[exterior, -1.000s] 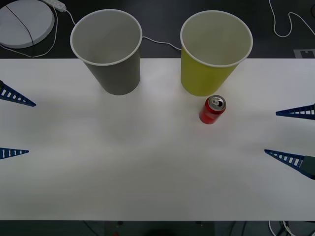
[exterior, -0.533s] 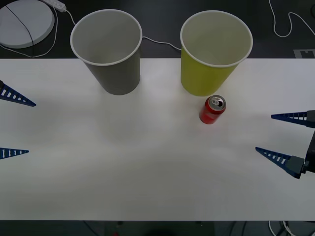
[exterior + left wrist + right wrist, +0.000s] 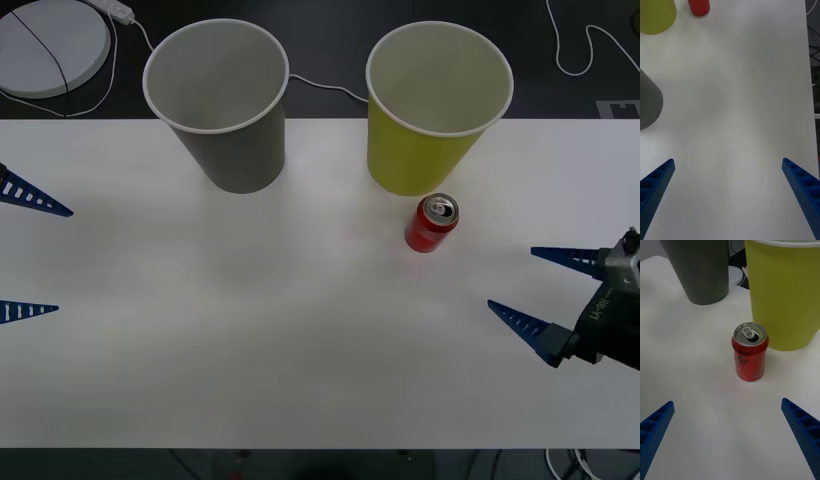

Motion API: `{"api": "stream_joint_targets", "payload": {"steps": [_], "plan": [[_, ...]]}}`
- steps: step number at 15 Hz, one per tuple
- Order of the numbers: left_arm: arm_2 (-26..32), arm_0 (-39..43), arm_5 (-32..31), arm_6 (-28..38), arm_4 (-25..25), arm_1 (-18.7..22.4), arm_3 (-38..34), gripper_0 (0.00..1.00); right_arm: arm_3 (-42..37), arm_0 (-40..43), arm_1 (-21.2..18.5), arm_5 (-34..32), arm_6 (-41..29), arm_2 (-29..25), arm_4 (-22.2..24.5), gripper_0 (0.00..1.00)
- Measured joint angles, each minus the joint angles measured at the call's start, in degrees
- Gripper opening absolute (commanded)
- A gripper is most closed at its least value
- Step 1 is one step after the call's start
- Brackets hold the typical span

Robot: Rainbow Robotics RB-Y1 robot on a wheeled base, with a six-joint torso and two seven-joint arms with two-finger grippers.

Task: Put the can into the green bin and the plastic bottle into the gray bin

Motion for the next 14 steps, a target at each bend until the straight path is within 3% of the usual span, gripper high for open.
{"api": "stream_joint_targets", "payload": {"steps": [7, 14], "plan": [[0.0, 0.0, 0.0, 0.0, 0.0, 0.0, 0.0, 1.0, -3.9, -2.5, -5.0, 22.2, 0.5, 15.0, -4.3, 1.0], [0.0, 0.0, 0.0, 0.0, 0.0, 0.0, 0.0, 1.0, -3.9, -16.7, -6.1, 43.1, -1.8, 36.5, -2.8, 1.0]]}}
